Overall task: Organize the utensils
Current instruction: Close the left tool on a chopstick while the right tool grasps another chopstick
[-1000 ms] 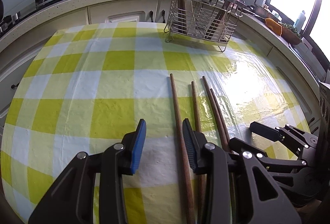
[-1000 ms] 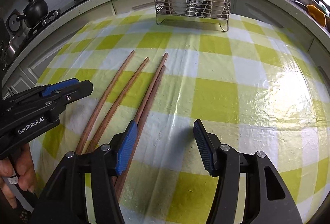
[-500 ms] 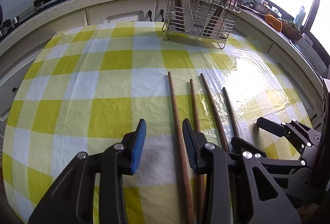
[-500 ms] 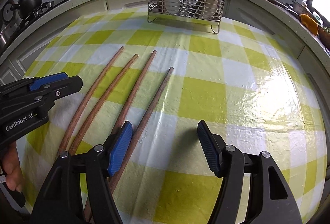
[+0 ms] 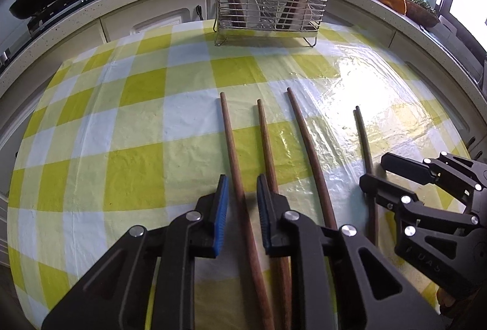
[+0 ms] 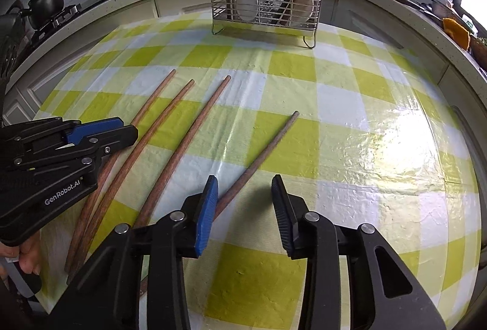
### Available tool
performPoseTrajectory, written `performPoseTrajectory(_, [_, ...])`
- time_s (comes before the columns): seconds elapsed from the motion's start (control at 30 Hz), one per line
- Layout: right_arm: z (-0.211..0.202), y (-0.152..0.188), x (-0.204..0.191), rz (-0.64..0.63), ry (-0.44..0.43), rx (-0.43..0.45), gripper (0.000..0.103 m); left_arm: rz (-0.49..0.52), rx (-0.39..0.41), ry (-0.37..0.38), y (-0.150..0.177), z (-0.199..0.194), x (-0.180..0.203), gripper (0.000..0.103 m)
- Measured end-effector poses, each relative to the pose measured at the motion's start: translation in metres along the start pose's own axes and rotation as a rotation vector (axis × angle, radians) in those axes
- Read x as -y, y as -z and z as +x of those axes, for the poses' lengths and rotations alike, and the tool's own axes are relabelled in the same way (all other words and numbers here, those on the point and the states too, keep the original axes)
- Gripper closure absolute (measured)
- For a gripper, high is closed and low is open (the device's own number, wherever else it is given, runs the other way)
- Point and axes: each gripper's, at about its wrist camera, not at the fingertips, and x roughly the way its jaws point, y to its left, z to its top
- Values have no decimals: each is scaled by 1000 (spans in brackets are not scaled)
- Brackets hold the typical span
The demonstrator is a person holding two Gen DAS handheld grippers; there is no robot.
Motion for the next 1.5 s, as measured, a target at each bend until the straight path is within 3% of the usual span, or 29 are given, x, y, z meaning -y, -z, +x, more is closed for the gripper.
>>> performPoseTrajectory(0.1, [-1,0,4,1,-9,4,80,23,0,-13,0,0,2,95])
performPoseTrajectory(0.27, [-1,0,11,-3,-44,4,89,23,-5,-16,1,-1,-3,95])
performPoseTrajectory(0.6, [-2,-1,12,-29,-89,-1,94,15,-13,-42,3,-2,-13,95])
performPoseTrajectory(0.97, [-2,1,7,-24,-22,-11,92,20,-6,-54,4,-3,-9,93])
performPoseTrajectory(1.5, [-21,-4,26,11,-37,52,97,-35,38,-26,-1,-18,-16,96])
